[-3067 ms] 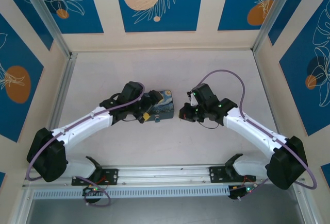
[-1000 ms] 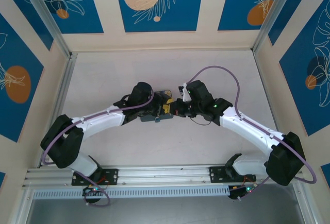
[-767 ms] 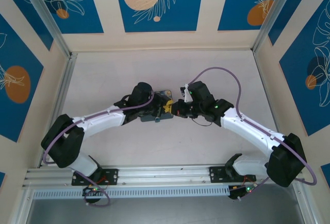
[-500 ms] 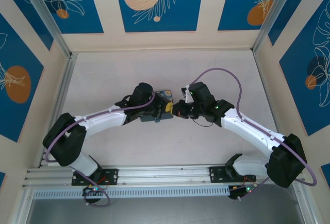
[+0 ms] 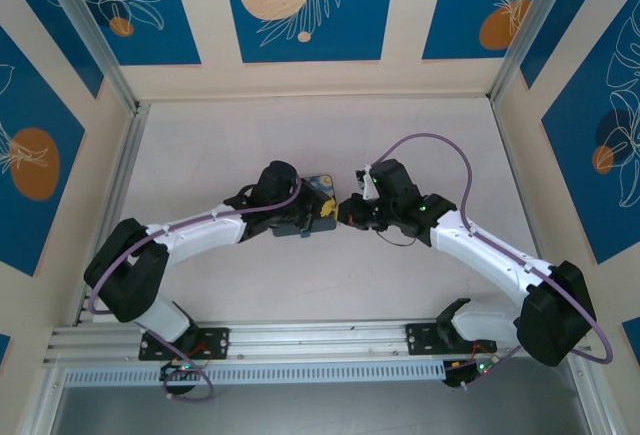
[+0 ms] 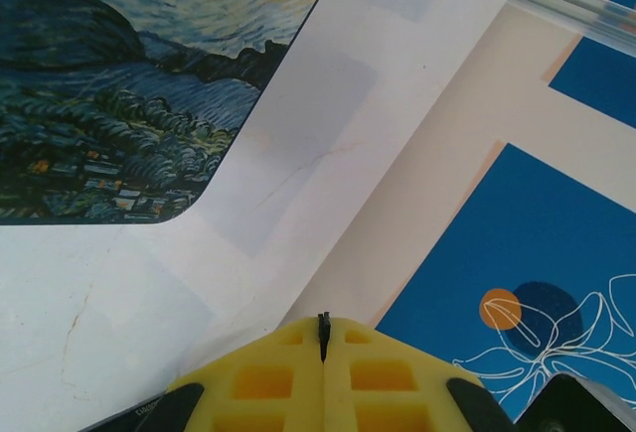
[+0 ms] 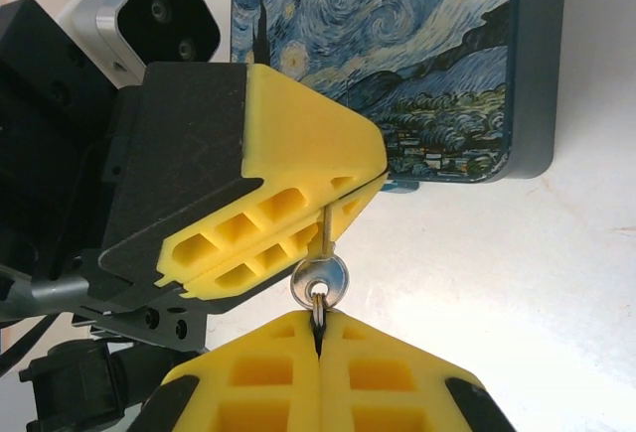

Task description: Unlock the padlock with the key

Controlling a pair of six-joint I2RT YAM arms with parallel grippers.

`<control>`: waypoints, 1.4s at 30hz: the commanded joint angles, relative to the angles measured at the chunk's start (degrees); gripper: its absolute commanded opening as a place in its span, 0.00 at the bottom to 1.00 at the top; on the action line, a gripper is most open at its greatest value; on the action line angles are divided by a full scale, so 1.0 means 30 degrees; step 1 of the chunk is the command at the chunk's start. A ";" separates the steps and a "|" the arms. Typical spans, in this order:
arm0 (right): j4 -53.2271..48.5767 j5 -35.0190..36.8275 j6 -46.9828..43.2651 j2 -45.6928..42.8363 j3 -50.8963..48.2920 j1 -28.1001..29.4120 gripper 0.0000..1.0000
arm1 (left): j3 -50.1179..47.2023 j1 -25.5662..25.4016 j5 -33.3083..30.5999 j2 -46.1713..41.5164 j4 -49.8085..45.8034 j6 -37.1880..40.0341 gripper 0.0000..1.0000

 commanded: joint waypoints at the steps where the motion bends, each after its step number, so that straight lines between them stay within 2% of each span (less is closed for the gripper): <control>1: 0.0386 -0.0373 0.0166 -0.0508 -0.0336 -0.0189 0.00 | 0.0205 -0.0203 -0.0619 -0.0109 0.0032 0.0607 0.00; 14: 0.0890 -0.1026 0.0231 -0.0704 -0.0574 -0.0580 0.01 | -0.0059 -0.0204 -0.1058 -0.0532 0.0241 0.0864 0.00; 15: 0.1030 -0.1103 0.0232 -0.0843 -0.0686 -0.0574 0.05 | -0.0033 -0.0197 -0.1148 -0.0578 0.0200 0.1030 0.00; 16: 0.1227 -0.1070 0.0304 -0.1069 -0.0845 -0.0588 0.15 | -0.0030 -0.0210 -0.1257 -0.0622 0.0117 0.1257 0.00; 17: 0.1272 -0.0871 0.0418 -0.1382 -0.0997 -0.0611 0.30 | 0.0021 -0.0203 -0.1364 -0.0667 0.0095 0.1555 0.00; 18: 0.1257 -0.0788 0.0486 -0.1629 -0.1099 -0.0665 0.36 | 0.0054 -0.0195 -0.1435 -0.0682 0.0108 0.1915 0.00; 20: 0.1160 -0.0840 0.0606 -0.2109 -0.1255 -0.1076 0.41 | 0.0254 -0.0168 -0.1714 -0.0810 -0.0173 0.2832 0.00; 27: 0.1785 -0.1653 0.1284 -0.2865 -0.1842 -0.2747 0.42 | 0.0855 -0.0144 -0.2513 -0.1061 -0.0265 0.6238 0.00; 37: 0.9299 -0.3617 0.5403 -0.1903 -0.3823 -0.3976 0.44 | 0.0219 -0.0002 -0.5251 -0.2880 0.1359 1.2657 0.00; 42: 1.2818 -0.3933 0.7124 -0.1043 -0.4073 -0.3982 0.44 | -0.0296 0.0052 -0.6348 -0.3518 0.2632 1.4295 0.00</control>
